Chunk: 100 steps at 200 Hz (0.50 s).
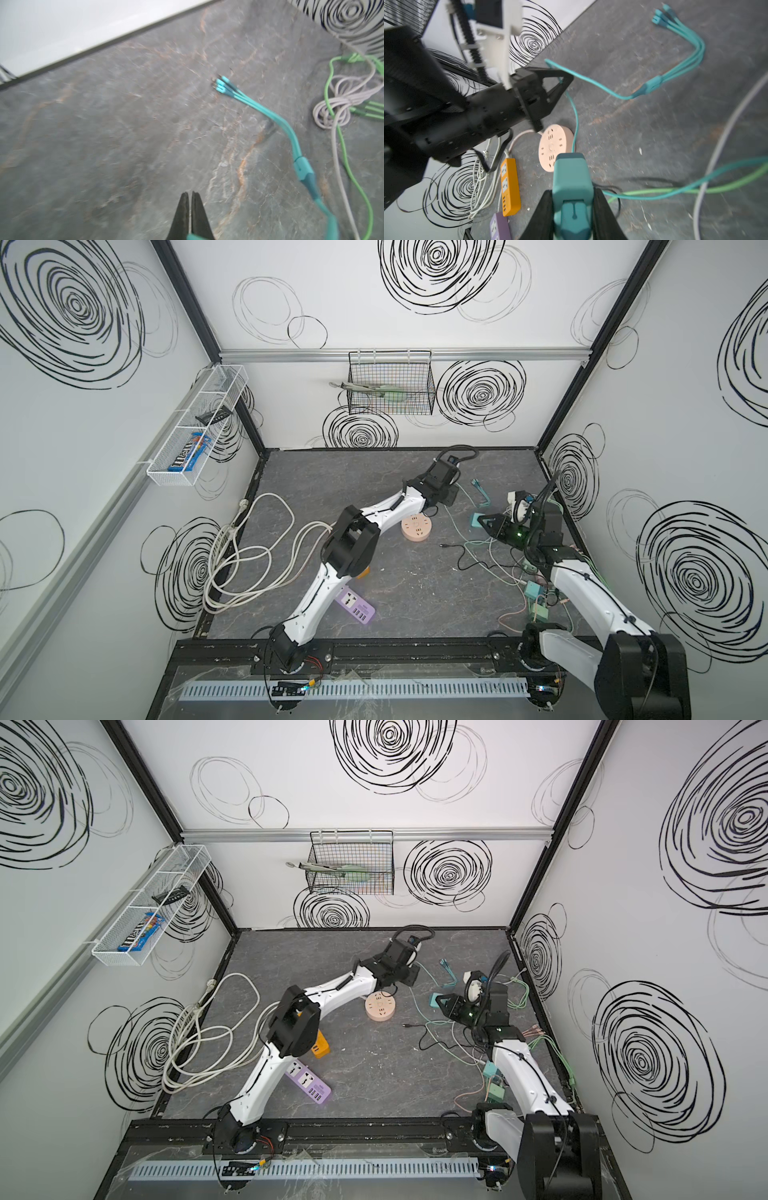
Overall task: Insert the plug
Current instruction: 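Open the left gripper and swing it away while the right gripper holds the adapter, then carry the teal adapter with the right gripper over the pink round socket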
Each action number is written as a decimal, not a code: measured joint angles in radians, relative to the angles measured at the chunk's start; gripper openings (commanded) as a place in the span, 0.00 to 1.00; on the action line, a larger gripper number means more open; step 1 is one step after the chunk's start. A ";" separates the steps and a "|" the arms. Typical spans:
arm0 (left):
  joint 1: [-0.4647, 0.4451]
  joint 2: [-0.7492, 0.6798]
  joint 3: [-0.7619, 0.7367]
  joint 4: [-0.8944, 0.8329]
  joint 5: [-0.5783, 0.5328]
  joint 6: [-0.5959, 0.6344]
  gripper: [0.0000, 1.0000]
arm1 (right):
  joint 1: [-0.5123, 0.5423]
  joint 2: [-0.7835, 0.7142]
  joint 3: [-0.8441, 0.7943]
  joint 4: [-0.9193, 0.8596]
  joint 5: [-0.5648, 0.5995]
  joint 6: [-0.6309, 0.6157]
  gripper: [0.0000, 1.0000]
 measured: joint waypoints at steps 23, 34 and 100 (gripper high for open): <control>0.127 -0.204 -0.119 0.054 0.021 -0.032 0.00 | 0.030 0.127 0.134 0.064 -0.022 -0.046 0.01; 0.202 -0.301 -0.175 0.089 0.027 -0.053 0.00 | 0.048 0.188 0.211 0.081 -0.047 -0.085 0.01; 0.583 -0.570 -0.507 0.219 0.029 -0.180 0.00 | 0.164 0.614 0.793 -0.087 -0.247 -0.652 0.06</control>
